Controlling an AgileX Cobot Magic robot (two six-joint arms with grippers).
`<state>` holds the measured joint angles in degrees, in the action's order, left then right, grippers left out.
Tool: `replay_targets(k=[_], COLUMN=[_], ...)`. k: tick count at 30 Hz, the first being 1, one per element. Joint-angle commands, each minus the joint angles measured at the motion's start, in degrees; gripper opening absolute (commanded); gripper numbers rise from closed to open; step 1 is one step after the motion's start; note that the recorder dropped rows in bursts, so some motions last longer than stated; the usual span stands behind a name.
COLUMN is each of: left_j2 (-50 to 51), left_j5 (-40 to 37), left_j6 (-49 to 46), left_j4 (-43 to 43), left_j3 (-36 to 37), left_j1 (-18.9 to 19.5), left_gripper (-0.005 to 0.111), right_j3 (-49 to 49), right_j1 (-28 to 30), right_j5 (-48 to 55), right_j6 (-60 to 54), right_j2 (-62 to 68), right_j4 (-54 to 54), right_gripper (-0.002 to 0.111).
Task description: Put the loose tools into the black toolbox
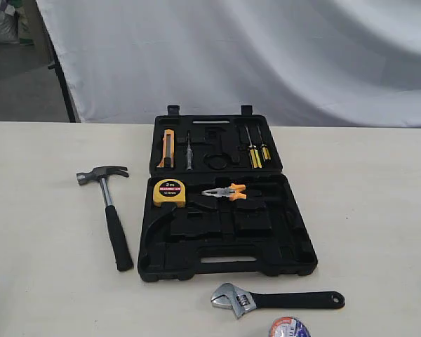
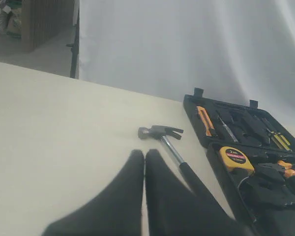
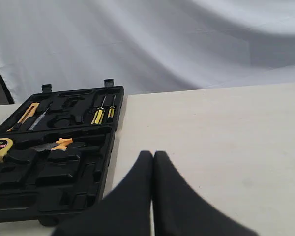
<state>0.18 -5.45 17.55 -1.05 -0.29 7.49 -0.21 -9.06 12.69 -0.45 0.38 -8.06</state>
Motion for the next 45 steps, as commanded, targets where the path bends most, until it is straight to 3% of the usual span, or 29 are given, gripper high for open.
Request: replay_targets(k=[1, 25, 31, 35, 45], left_j2=[-0.2, -0.2, -0.2, -0.2, -0.2], left_j5=[0.4, 0.4, 0.4, 0.4, 0.4], left_j6=[0.3, 0.3, 0.3, 0.3, 0.3], left_j4=[-0.3, -0.3, -0.3, -0.3, -0.3], left_j3=[-0.2, -0.2, -0.2, -0.2, -0.2], left_j1=[1.5, 1.5, 1.5, 1.5, 1.5], left_gripper=[0.001, 0.001, 0.001, 0.001, 0.001], right_j3=[0.2, 0.2, 0.2, 0.2, 0.2], right_j1=[0.3, 0.3, 0.3, 0.3, 0.2], right_j5=[-0.2, -0.4, -13.2, -20.4, -8.4], right_j6=[-0.3, -0.3, -0.2, 0.5, -2.7], right_j2=[-0.4, -0.4, -0.4, -0.4, -0.4], right_j4=[0.4, 0.4, -23.8, -27.8, -17.1], right_gripper=[0.0, 0.0, 0.0, 0.0, 0.0])
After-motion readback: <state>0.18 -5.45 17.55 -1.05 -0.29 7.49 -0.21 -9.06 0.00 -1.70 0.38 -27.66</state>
